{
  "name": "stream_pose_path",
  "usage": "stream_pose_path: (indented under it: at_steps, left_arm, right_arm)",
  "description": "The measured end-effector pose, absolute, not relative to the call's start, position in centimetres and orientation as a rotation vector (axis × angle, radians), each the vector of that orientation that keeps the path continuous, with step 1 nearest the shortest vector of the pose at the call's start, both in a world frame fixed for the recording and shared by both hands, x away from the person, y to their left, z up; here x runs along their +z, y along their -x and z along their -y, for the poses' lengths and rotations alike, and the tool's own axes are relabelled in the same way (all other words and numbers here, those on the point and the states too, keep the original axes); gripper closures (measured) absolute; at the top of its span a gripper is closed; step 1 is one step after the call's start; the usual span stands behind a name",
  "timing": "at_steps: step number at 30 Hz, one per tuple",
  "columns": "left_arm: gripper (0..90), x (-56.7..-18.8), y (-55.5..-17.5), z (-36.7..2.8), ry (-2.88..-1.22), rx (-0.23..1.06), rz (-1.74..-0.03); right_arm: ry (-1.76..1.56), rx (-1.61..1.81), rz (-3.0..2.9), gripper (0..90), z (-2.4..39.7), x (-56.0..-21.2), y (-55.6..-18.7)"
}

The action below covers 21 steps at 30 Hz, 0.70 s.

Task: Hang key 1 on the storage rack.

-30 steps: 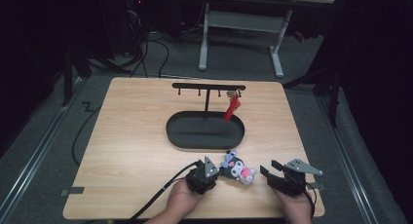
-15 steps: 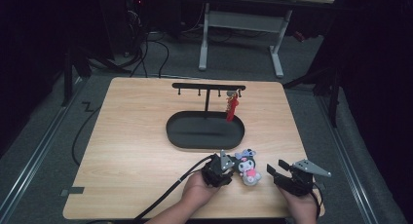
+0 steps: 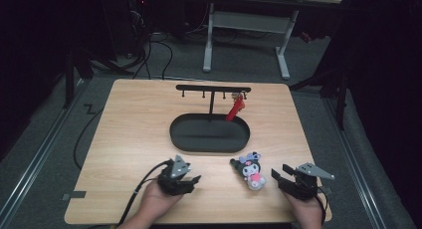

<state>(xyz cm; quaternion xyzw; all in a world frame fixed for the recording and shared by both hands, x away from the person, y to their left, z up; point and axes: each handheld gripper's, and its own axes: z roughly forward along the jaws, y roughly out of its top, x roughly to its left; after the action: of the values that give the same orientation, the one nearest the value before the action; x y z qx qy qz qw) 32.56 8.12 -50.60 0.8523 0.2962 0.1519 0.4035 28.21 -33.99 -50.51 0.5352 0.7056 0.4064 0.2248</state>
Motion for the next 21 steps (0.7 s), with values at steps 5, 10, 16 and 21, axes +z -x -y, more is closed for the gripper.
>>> stream_pose_path:
  at_steps: [5, 10, 16, 21]
  left_arm:
    - [38.4, -51.9, -32.4, -14.7, -2.074, 0.452, -0.875]
    - [35.8, -51.8, -33.7, -17.7, -1.995, 0.454, -0.975]
    - [33.6, -52.1, -33.7, -16.9, -2.042, 0.47, -0.941]
    - [33.1, -52.2, -33.7, -16.5, -2.058, 0.468, -0.92]
  right_arm:
    - [-1.474, 1.107, -1.961, 45.5, 33.7, -50.5, -28.4]
    - [-1.474, 1.092, -1.957, 44.9, 33.3, -50.4, -28.6]
    - [-1.478, 1.076, -1.968, 44.8, 33.0, -50.7, -28.8]
    - [-1.472, 1.075, -1.977, 42.5, 33.1, -50.6, -28.8]
